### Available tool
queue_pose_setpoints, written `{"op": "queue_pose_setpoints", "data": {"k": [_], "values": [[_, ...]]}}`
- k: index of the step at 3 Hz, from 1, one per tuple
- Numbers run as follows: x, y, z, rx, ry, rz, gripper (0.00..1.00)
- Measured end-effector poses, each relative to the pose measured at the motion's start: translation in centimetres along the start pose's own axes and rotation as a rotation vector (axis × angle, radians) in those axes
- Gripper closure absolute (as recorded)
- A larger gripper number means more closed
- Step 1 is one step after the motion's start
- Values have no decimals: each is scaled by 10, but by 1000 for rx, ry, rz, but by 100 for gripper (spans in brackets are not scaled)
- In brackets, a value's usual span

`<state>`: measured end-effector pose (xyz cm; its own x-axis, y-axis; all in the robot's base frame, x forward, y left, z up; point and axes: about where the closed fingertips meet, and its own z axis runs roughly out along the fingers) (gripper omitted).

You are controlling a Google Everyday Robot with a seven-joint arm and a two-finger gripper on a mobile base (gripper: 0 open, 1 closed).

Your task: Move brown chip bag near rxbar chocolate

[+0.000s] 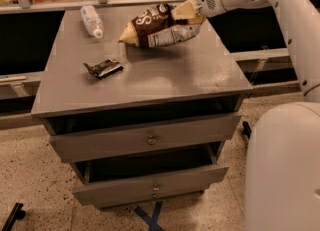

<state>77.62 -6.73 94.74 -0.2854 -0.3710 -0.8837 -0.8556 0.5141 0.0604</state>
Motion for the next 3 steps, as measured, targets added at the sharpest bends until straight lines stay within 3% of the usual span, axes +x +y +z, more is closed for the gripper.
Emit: {"op": "queue_pose_setpoints", "data": {"k": [2, 3], "values": [[10, 42, 5, -81, 16, 72, 100], [15, 57, 8, -115, 33, 90, 90]]}}
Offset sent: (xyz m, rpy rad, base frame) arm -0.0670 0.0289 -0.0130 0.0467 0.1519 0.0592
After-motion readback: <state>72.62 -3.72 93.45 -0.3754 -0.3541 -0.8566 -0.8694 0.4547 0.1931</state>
